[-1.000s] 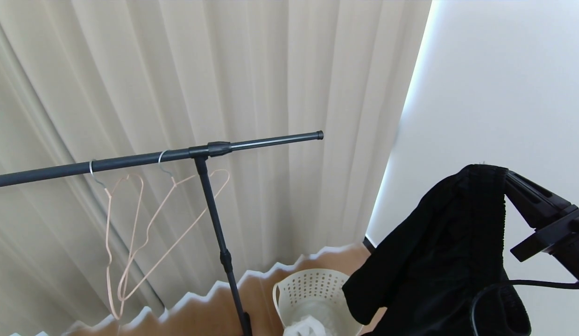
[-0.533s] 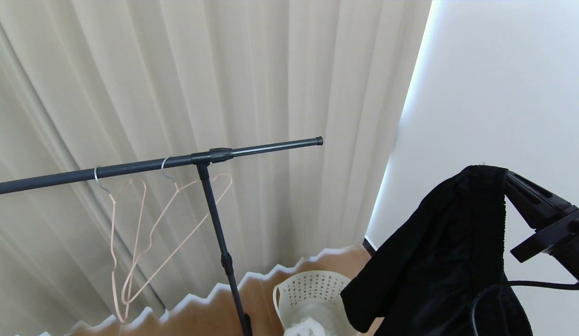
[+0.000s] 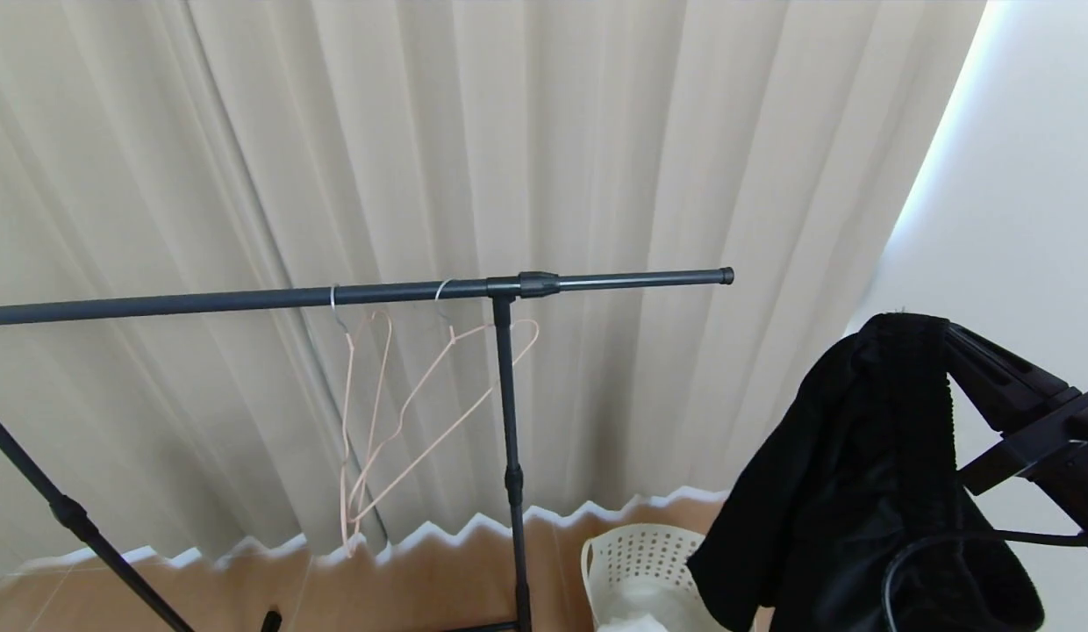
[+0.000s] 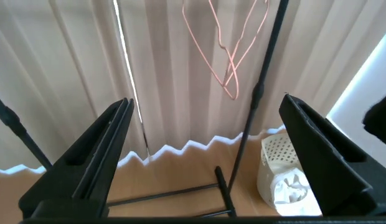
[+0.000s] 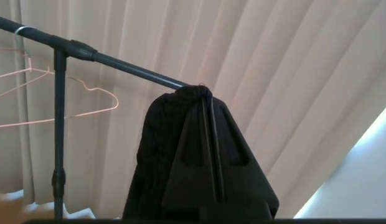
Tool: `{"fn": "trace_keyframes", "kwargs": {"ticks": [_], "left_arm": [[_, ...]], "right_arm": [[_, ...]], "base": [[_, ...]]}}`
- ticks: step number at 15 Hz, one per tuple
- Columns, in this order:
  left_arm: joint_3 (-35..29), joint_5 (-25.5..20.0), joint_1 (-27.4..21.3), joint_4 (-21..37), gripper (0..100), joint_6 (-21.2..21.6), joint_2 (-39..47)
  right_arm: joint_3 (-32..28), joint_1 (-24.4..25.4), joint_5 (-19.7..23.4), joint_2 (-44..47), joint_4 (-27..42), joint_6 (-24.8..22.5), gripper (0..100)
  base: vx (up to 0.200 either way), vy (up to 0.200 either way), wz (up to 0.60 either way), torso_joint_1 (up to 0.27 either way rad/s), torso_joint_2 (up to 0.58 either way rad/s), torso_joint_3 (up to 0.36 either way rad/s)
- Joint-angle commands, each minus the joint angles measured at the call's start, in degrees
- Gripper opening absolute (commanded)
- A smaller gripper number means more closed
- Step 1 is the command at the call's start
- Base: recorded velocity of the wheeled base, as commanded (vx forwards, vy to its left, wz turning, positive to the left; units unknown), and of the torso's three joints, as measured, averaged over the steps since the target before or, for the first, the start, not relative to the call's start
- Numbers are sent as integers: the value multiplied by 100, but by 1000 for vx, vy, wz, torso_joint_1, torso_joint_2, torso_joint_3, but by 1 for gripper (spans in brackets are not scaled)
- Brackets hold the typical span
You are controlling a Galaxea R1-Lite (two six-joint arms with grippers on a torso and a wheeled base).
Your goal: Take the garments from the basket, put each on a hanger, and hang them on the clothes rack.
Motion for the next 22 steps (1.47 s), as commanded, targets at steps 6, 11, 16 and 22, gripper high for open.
{"fn": "trace_keyframes", "kwargs": {"ticks": [6, 11, 16, 22], "left_arm": [[-3, -1, 1, 0, 100, -1, 9], [-3, -1, 1, 0, 100, -1, 9], [-3, -1, 1, 0, 100, -1, 9], [-3, -1, 1, 0, 100, -9, 9]], "right_arm": [[2, 0, -3, 10, -10, -4, 0], [2, 0, -3, 1, -10, -4, 0], [2, 0, -3, 1, -10, -4, 0], [2, 0, -3, 1, -10, -4, 0]], "base": [[-167, 0, 0, 1, 1, -5], [-40, 160, 0, -5, 0, 7], [0, 200, 0, 10, 3, 0], [0, 200, 0, 2, 2, 2]]}}
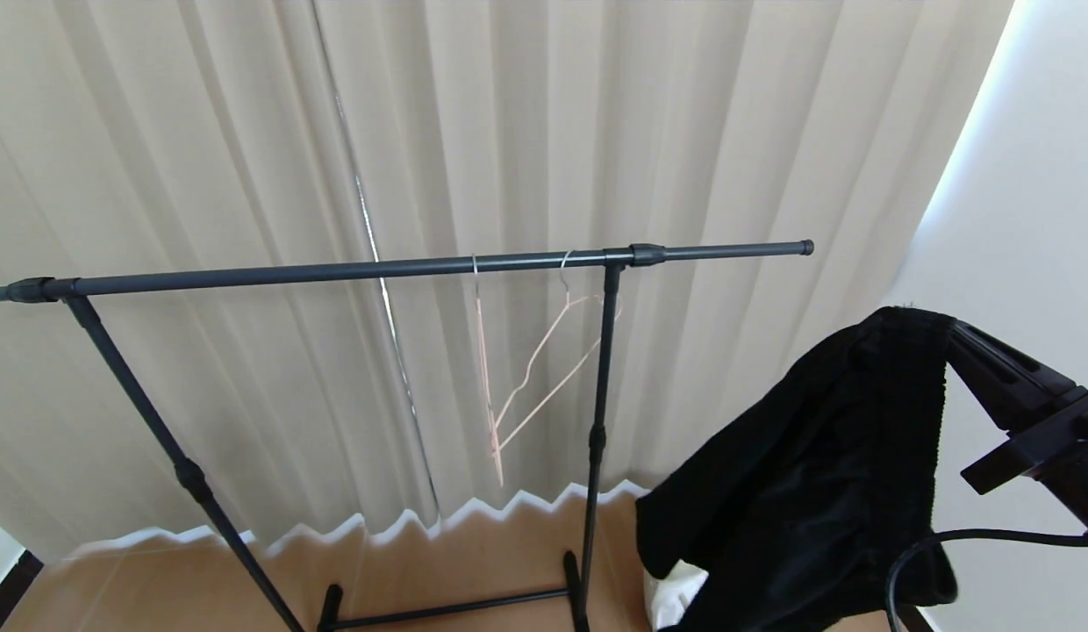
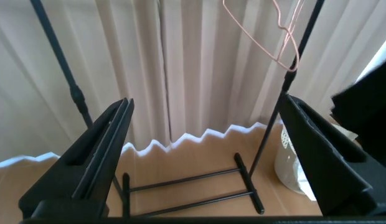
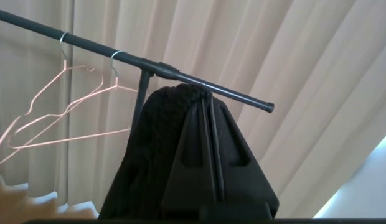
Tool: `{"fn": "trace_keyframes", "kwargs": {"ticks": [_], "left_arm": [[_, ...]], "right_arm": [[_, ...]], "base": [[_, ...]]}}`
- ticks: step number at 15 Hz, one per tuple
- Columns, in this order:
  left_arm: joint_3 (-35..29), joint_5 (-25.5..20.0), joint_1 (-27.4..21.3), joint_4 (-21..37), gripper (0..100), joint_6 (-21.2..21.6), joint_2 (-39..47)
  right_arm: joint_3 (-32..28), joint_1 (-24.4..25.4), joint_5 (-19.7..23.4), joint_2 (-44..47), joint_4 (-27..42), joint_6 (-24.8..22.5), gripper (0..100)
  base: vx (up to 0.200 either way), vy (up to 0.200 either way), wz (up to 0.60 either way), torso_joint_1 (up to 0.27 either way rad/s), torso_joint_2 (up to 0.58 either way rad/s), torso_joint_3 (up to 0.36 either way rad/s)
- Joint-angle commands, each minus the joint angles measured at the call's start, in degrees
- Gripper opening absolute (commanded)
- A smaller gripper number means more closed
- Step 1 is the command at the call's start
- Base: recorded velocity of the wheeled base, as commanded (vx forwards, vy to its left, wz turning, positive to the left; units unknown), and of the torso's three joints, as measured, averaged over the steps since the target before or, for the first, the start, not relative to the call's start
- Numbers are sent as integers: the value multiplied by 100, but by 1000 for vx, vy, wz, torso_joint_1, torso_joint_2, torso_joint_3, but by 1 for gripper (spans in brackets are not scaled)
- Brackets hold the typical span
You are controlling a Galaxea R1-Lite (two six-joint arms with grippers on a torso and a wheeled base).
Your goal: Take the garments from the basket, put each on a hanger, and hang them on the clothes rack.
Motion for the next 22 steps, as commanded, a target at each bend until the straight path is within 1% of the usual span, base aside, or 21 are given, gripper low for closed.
{"fn": "trace_keyframes", "kwargs": {"ticks": [1, 3, 8, 10, 13, 22], "left_arm": [[0, 1, -2, 0, 100, -2, 9], [0, 1, -2, 0, 100, -2, 9], [0, 1, 7, 0, 100, -11, 9], [0, 1, -2, 0, 100, -11, 9], [0, 1, -2, 0, 100, -11, 9], [0, 1, -2, 0, 100, -2, 9]], "right_arm": [[0, 0, 2, 12, -3, -4, 0], [8, 0, 2, 12, -3, -4, 0], [8, 0, -7, 12, -3, -65, 0], [-18, -79, -7, 21, -3, -83, 0], [-9, -87, -7, 12, -3, -74, 0], [8, -96, -16, -14, -12, -83, 0]], "base": [[-200, 0, 0, 7, 2, 7], [-200, 0, 0, 7, 5, 2], [0, 0, 0, 0, 0, 0], [0, 0, 0, 0, 0, 0], [0, 0, 600, 2, -1, 2], [0, 0, 0, 0, 0, 0]]}}
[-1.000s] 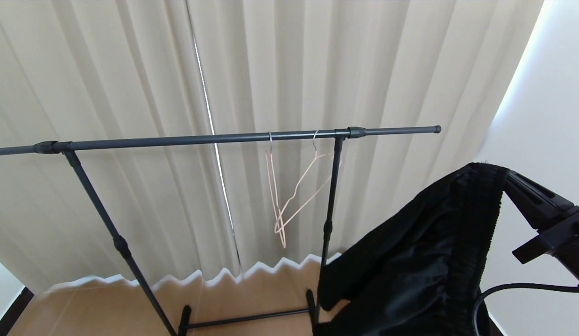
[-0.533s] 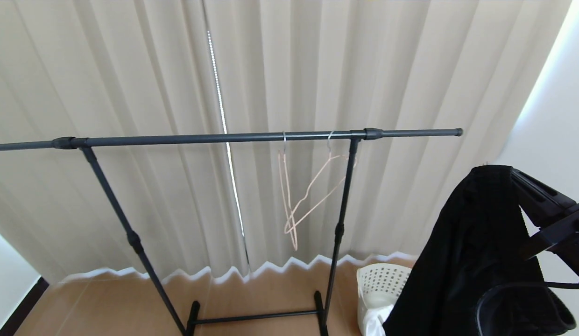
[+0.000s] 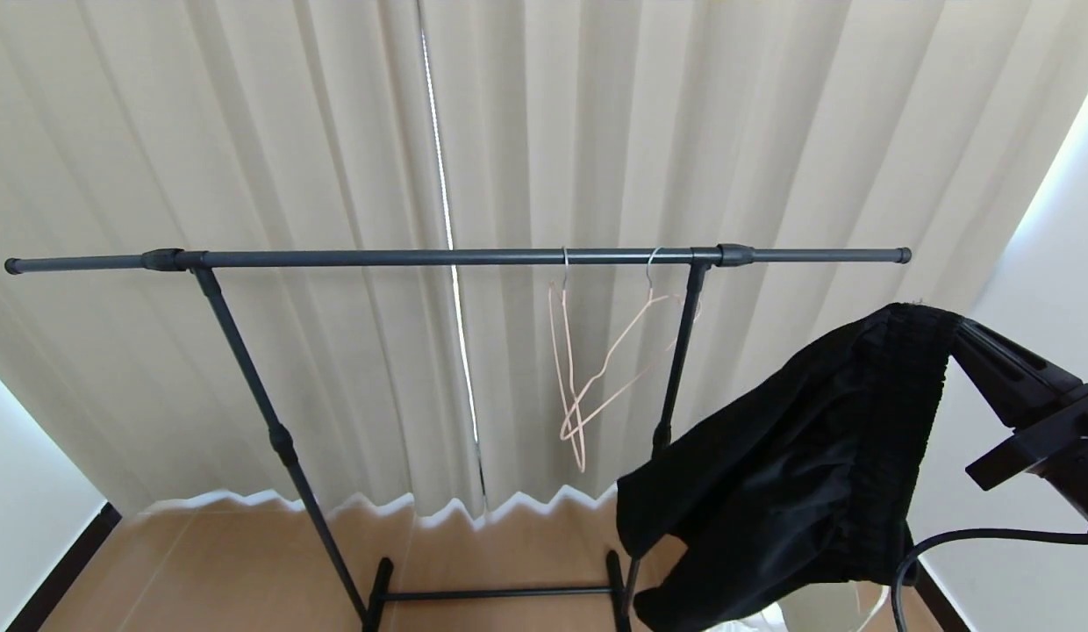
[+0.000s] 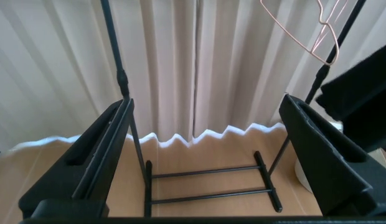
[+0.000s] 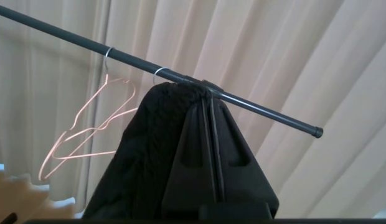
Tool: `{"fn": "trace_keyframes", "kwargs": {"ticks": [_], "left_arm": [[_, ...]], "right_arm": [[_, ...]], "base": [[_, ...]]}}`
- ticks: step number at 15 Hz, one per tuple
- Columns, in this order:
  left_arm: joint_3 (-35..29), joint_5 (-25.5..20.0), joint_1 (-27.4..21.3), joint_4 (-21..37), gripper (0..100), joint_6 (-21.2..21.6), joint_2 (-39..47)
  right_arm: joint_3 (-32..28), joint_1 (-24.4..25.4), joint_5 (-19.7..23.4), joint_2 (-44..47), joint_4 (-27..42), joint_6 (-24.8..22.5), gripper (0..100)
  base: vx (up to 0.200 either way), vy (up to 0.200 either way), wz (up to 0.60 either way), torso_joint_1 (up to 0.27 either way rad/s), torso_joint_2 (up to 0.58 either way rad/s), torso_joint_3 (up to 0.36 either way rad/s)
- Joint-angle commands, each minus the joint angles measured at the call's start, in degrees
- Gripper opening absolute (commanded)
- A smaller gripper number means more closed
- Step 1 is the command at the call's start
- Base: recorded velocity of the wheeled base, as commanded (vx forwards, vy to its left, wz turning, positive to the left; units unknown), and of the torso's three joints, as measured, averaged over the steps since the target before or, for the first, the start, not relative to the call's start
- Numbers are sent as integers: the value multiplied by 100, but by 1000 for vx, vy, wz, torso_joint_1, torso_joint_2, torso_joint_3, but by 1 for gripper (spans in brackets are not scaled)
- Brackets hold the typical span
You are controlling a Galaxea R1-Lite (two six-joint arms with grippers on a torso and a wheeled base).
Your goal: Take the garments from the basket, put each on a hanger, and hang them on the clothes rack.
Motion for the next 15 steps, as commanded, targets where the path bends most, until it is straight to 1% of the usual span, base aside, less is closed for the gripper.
{"fn": "trace_keyframes", "kwargs": {"ticks": [1, 3, 6, 9, 10, 12, 14, 15], "left_arm": [[0, 1, 1, 1, 100, 2, 9], [0, 1, 1, 1, 100, 2, 9], [0, 1, 1, 1, 100, 2, 9], [0, 1, 1, 1, 100, 10, 9], [17, 10, 1, 1, 100, 54, 9], [26, 1, 9, 1, 100, 292, 0], [35, 27, 1, 1, 100, 371, 18], [35, 10, 9, 10, 100, 485, 18]], "right_arm": [[17, 4, -1, -28, 8, -6, 0], [0, 4, 8, -63, -1, -6, 0], [-220, 4, -10, -107, 17, -33, 0], [-203, 4, -18, -81, 52, -24, 0], [-141, 4, -18, -55, 70, -24, 0], [70, 4, -27, -37, 61, -33, 0], [96, 13, -133, -2, 78, -41, 0], [-18, 4, -282, -2, 96, -33, 0]], "base": [[0, 0, 0, 0, 0, 0], [0, 0, 0, 0, 0, 0], [0, 0, 0, 0, 0, 0], [0, 0, 0, 0, 0, 0], [0, 0, 0, 0, 0, 0], [0, 0, 0, 0, 0, 0], [0, 0, 0, 0, 0, 0], [0, 0, 0, 0, 0, 0]]}}
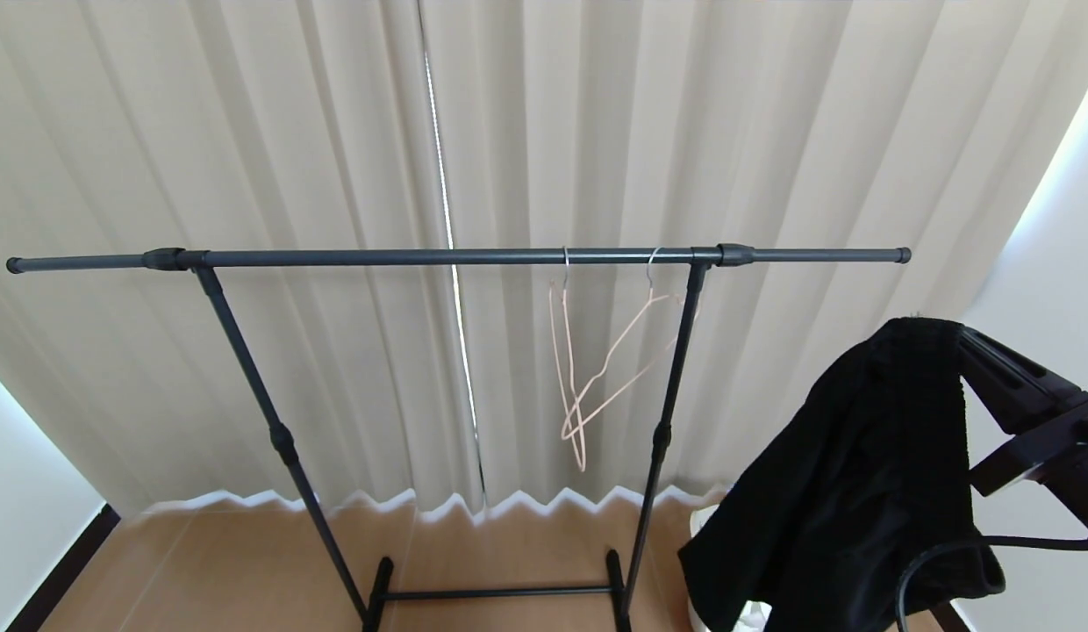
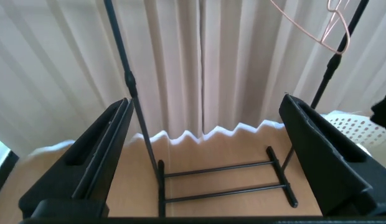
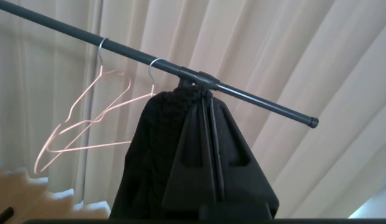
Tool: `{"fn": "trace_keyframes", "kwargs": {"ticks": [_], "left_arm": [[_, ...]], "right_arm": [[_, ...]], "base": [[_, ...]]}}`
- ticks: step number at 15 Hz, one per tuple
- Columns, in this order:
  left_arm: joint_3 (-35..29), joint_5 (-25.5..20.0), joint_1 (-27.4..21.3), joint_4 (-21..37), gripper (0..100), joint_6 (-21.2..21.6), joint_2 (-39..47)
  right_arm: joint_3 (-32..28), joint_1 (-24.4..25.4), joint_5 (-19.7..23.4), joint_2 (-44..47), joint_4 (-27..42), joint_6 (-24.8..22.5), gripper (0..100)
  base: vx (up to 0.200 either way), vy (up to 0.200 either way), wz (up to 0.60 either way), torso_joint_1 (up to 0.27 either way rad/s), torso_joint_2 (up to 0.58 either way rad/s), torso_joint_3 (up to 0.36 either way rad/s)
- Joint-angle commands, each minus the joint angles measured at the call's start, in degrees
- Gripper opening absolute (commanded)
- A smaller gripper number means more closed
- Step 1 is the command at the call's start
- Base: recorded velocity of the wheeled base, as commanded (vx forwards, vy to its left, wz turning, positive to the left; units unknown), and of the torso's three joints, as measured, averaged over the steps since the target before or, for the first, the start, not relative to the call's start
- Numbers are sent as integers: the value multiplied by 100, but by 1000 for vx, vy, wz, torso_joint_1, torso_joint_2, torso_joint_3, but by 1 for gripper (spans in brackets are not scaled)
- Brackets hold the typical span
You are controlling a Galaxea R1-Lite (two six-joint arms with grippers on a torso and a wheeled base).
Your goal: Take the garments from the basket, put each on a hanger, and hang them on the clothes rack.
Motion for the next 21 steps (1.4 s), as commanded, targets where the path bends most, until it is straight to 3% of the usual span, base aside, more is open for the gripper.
{"fn": "trace_keyframes", "kwargs": {"ticks": [1, 3, 7, 10, 12, 13, 15, 17, 20, 21], "left_arm": [[-2, -24, -2, 6, 100, 41, 8], [-11, -103, -2, 6, 100, 269, 8], [-28, -112, 113, 24, 100, 243, 122], [-450, -261, 244, 50, 100, 296, 1168], [-986, -700, 200, 41, 100, 243, 2381], [-1619, -1087, -37, 33, 100, 217, 3418], [-2454, -1096, -889, 41, 100, -91, 4658], [-3403, -1034, -2067, -38, 100, -680, 6055], [-4080, -947, -2797, -750, 100, -1084, 7365], [-4159, -577, -3227, -1154, 100, -1128, 7813]], "right_arm": [[-281, 4, -79, 10, 27, 12, 0], [-360, 48, -158, 45, 124, 20, 0], [-571, 540, -642, -8, 1012, 337, 0], [-967, 1164, -756, -104, 1970, 803, 0], [-1231, 1366, -773, -166, 2514, 1304, 0], [-1424, 1472, -782, -289, 2928, 1444, 0], [-1573, 1612, -677, -227, 3051, 1453, 0], [-1811, 1832, -615, -87, 3086, 1506, 0], [-2013, 1955, -422, 168, 3059, 1576, 0], [-2030, 2201, -519, 388, 2989, 1743, 0]], "base": [[0, 0, 0, 0, 0, 0], [0, 0, 0, 0, 0, 0], [0, 0, 0, 0, 0, 0], [0, 0, 0, 0, 0, 0], [0, 0, 0, 0, 0, 0], [0, 0, 0, 0, 0, 0], [0, 0, 0, 0, 0, 0], [0, 0, 0, 0, 0, 0], [0, 0, 0, 0, 0, 0], [0, 0, 0, 0, 0, 0]]}}
